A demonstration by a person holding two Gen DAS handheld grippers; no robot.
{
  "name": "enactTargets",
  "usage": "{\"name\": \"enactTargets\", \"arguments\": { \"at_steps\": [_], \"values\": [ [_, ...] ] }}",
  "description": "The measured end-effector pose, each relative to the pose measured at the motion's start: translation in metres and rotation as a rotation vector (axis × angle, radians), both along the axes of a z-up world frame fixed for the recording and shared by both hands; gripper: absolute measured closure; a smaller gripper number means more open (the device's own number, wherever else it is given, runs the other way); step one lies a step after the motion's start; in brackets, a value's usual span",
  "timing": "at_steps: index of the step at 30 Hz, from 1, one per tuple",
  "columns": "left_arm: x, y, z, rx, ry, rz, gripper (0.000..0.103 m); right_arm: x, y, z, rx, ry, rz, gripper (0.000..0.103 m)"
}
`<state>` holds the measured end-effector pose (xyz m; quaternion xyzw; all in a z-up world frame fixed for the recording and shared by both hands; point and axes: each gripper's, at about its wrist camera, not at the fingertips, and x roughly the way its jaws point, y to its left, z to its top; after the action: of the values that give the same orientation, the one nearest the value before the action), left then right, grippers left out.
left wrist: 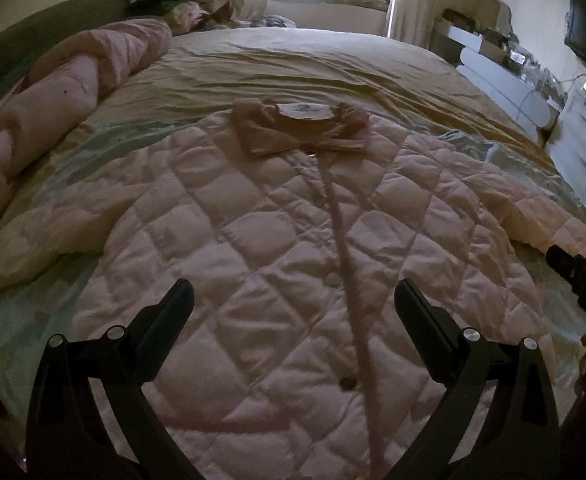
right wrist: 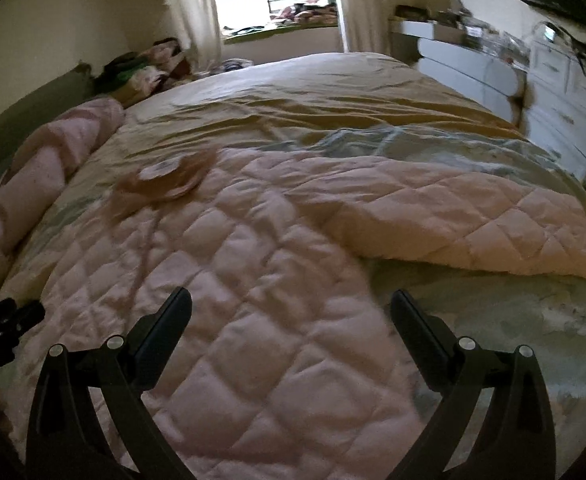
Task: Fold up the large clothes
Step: 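Grasp the jacket sleeve with the right tool and lift it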
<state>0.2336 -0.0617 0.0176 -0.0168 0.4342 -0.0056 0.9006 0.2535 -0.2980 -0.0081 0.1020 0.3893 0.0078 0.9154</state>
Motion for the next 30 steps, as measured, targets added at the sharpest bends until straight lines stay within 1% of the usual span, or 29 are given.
{"name": "enactTargets", "arguments": {
  "at_steps": [1,5,7,9,15,19,22,23,26,30],
  "values": [
    [0.004,-0.003,-0.002,-0.007,0.006,-0.005,0.009,0.004,-0.009,-0.003,-0.007,0.009,-0.026,0.004],
    [0.022,-0.014,-0.014,-0.022,0.049,-0.018,0.009,0.016,-0.047,-0.015,0.033,0.036,-0.107,0.004],
    [0.028,-0.018,-0.020,-0.024,0.064,-0.025,0.009,0.020,-0.072,-0.024,0.054,0.058,-0.172,0.004],
    [0.032,-0.023,-0.024,-0.009,0.069,-0.024,0.009,0.021,-0.095,-0.034,0.079,0.072,-0.228,0.004],
    [0.036,-0.037,-0.038,-0.008,0.079,-0.045,0.009,0.020,-0.158,-0.061,0.133,0.121,-0.383,0.004],
    [0.041,-0.044,-0.047,0.001,0.093,-0.047,0.009,0.017,-0.202,-0.083,0.199,0.150,-0.497,0.004],
    [0.043,-0.046,-0.053,0.009,0.099,-0.043,0.009,0.018,-0.234,-0.101,0.275,0.172,-0.580,0.004],
    [0.043,-0.045,-0.054,0.012,0.100,-0.042,0.009,0.018,-0.246,-0.106,0.310,0.169,-0.604,0.004],
    [0.044,-0.042,-0.057,0.013,0.105,-0.032,0.009,0.021,-0.271,-0.114,0.364,0.144,-0.662,0.004],
    [0.042,-0.037,-0.056,0.012,0.108,-0.021,0.009,0.027,-0.299,-0.116,0.401,0.093,-0.731,0.004]
  ]
}}
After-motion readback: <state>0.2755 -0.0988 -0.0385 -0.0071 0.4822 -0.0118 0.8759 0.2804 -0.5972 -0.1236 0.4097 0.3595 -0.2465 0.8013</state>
